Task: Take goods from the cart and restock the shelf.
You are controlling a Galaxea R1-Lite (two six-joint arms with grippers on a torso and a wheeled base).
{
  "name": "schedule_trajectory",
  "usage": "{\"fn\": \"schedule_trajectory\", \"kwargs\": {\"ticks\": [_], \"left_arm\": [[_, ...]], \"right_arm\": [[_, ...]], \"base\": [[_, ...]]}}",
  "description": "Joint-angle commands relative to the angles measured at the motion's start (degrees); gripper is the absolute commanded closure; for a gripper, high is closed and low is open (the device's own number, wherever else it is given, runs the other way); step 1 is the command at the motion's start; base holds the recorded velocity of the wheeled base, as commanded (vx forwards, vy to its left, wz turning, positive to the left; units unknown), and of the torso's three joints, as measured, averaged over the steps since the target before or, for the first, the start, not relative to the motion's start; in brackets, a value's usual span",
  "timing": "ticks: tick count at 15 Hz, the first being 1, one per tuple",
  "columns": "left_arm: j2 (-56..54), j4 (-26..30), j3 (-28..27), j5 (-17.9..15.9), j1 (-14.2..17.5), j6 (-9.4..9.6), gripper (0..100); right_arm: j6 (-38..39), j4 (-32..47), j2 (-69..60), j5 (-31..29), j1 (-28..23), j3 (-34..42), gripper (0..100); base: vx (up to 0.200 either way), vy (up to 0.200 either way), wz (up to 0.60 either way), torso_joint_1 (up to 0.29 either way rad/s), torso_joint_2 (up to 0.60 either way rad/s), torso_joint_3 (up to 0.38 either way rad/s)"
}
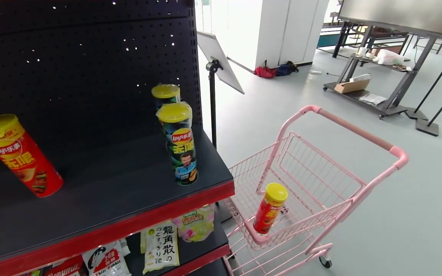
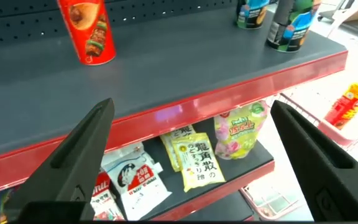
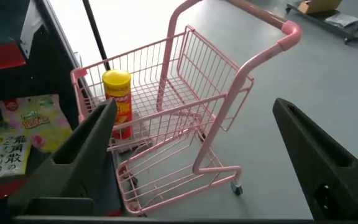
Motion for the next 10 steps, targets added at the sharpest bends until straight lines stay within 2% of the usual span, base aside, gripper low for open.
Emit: {"fn": "schedule_trajectory", "kwargs": {"ticks": [1, 10], "left_arm": [[0.0, 0.0, 0.0, 0.0, 0.0, -0.01, 0], [0.0, 0.0, 0.0, 0.0, 0.0, -0.01, 0]], "right_arm": [[0.1, 0.0, 0.0, 0.0, 0.0, 0.0, 0], [0.1, 0.0, 0.0, 0.0, -0.1, 0.0, 0]], "base": [[0.000, 0.000, 0.00, -0.071, 0.10, 0.090], [0.000, 0.000, 0.00, -0.143, 0.35, 0.197]]}}
